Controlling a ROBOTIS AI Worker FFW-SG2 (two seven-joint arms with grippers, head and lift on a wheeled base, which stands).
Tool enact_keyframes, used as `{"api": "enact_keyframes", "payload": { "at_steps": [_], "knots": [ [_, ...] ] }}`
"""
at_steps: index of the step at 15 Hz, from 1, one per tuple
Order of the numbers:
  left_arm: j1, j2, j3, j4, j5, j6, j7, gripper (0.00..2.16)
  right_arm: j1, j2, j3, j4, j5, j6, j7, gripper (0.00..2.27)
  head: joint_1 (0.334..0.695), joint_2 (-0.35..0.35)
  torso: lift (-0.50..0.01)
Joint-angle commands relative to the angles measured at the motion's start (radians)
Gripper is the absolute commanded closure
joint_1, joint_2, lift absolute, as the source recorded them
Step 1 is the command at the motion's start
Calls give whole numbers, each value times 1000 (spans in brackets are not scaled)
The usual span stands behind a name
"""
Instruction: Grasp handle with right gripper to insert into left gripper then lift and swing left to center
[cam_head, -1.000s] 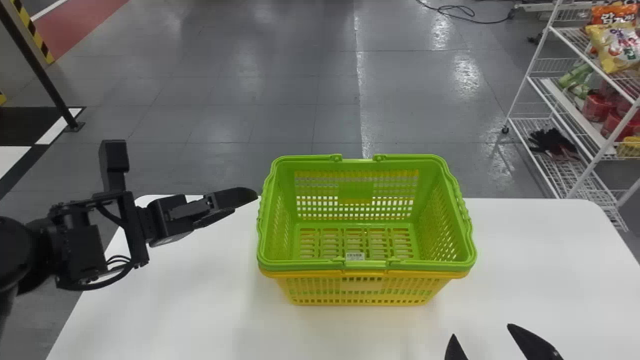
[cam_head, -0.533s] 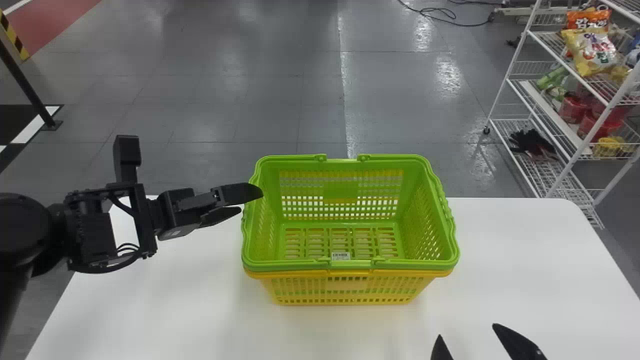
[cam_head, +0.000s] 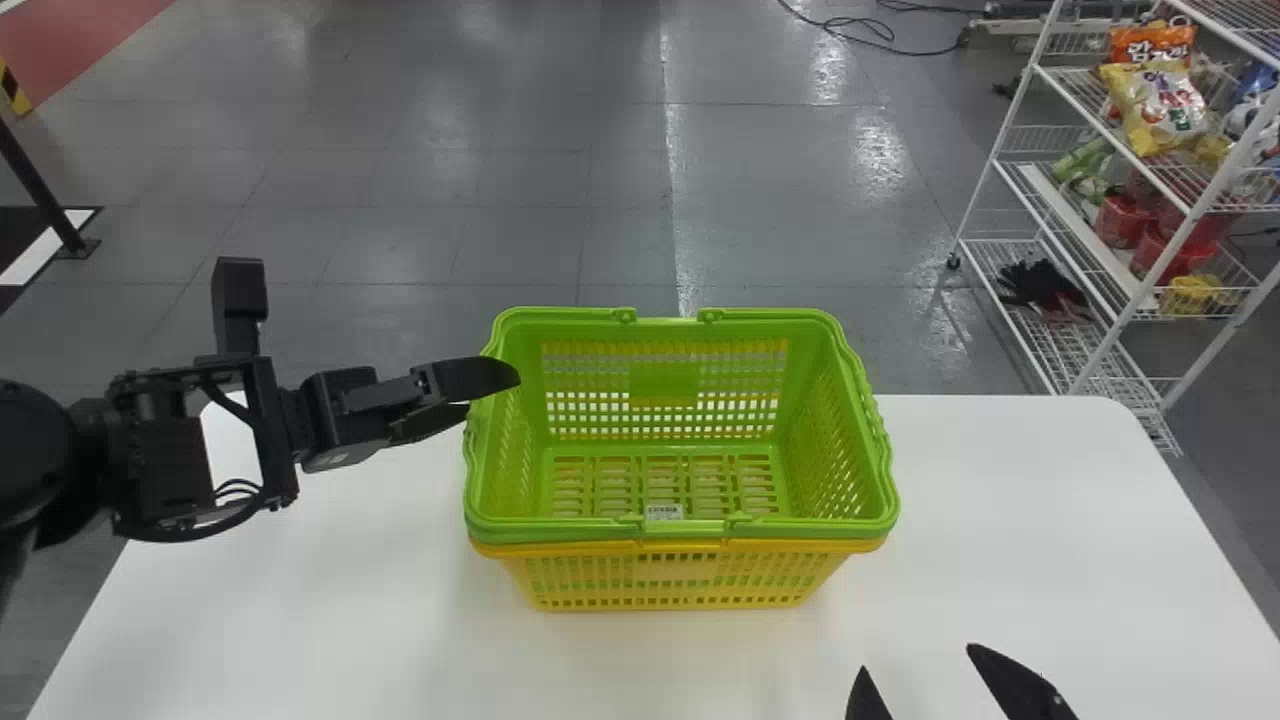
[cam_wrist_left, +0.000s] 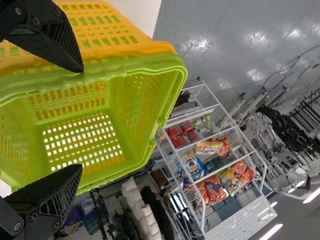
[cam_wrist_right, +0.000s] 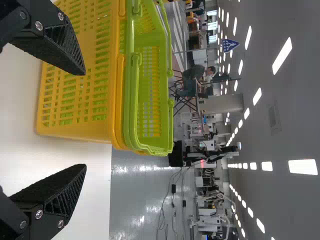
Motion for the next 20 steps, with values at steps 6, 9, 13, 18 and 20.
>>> {"api": "enact_keyframes", "payload": {
  "at_steps": [6, 9, 13, 18, 20],
  "knots": [
    [-19, -7, -9, -73, 67, 27, 23, 144, -38, 3, -47, -57, -8, 86, 0, 191, 695, -50, -93],
    [-42, -15, -30, -84, 75, 27, 32, 144, -96, 3, -81, -104, -11, 242, 0, 539, 695, -76, -93],
    [-102, -22, -83, -81, 75, 30, 50, 144, -171, 3, -105, -153, -11, 396, 0, 1335, 695, -118, -93],
    [-135, -21, -112, -85, 86, 45, 66, 144, -311, 3, -134, -158, -11, 632, -1, 2010, 695, -153, -93],
    [-145, -22, -127, -95, 87, 48, 67, 144, -371, 3, -136, -132, -2, 669, -3, 2013, 695, -167, -93]
  ]
}}
